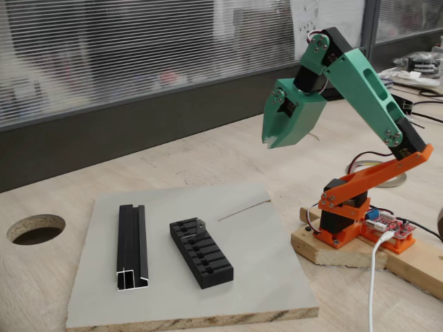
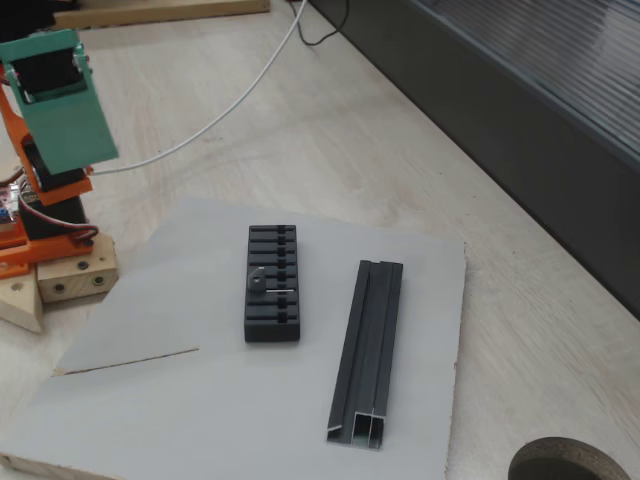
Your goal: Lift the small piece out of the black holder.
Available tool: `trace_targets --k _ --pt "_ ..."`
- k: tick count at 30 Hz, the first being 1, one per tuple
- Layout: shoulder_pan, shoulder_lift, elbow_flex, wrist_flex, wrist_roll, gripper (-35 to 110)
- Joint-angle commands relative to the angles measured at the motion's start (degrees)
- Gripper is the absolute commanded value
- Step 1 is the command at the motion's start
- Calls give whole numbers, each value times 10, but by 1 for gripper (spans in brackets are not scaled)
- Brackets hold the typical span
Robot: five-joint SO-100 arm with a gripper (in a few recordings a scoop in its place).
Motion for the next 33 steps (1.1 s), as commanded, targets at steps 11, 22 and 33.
trace_targets --k 11,22,33 --pt "-207 -171 -13 -73 312 12" --pt "-234 -268 -5 -229 361 12" --pt "-236 -332 -4 -233 358 13"
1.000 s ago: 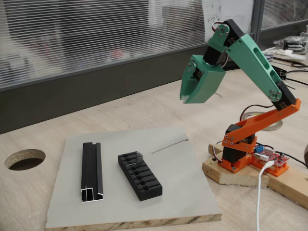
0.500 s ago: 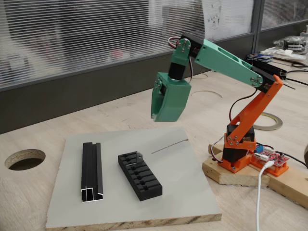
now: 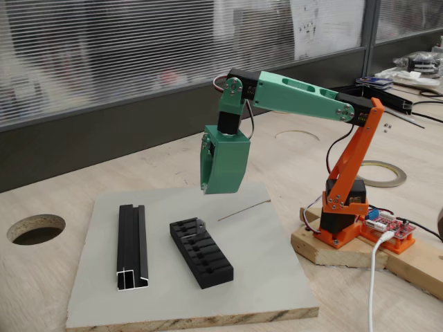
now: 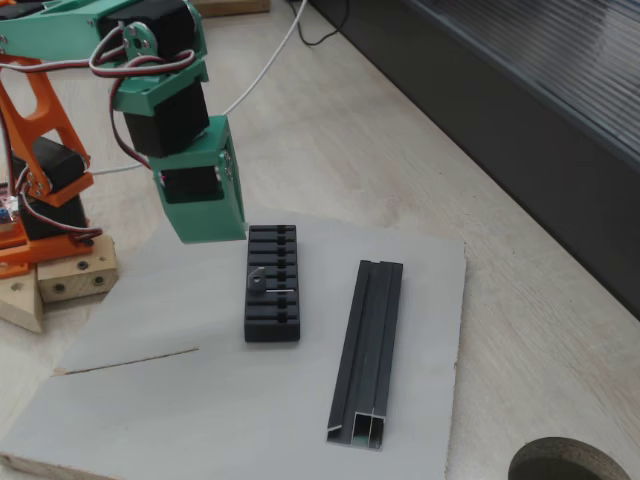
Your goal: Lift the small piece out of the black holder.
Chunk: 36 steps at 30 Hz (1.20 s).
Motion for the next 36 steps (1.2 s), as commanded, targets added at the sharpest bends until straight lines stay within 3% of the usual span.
trace_targets --k 1,12,20,36 --pt "-15 5 -2 4 4 13" --pt "-78 6 70 3 4 40" --pt "-77 -18 79 -154 4 41" --pt "-76 -53 123 -159 -4 41"
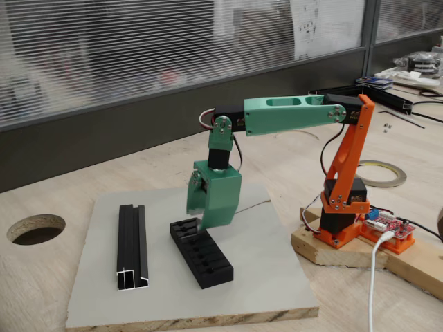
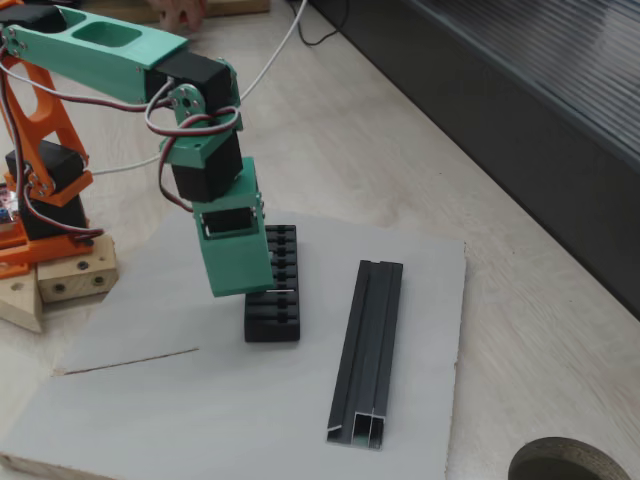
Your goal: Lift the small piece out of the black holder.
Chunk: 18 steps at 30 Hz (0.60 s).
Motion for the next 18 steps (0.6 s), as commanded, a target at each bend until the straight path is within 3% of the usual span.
trace_targets --k 1,6,18 --pt "-5 1 9 -2 -18 41" --pt "-4 1 9 0 -90 41" --pt "31 -36 17 0 -89 41"
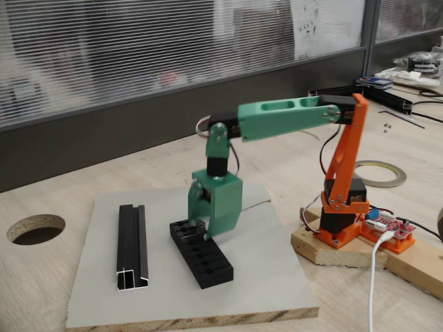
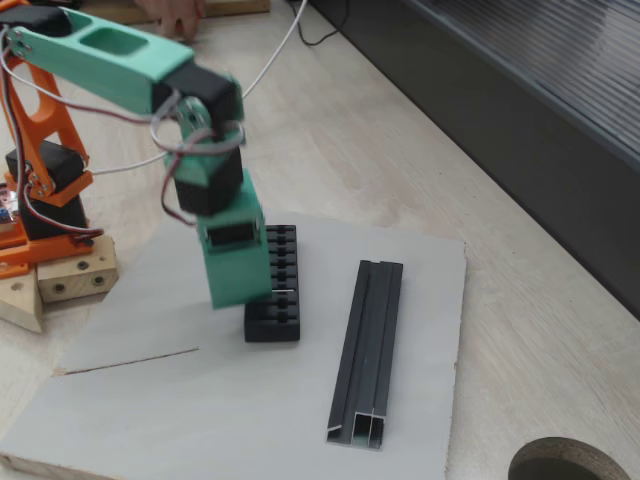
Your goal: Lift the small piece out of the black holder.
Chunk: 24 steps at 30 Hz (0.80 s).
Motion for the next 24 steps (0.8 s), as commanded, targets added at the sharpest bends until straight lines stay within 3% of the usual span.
trace_targets --k 1,24 --pt "12 2 4 0 0 41" --pt "5 11 0 0 0 41"
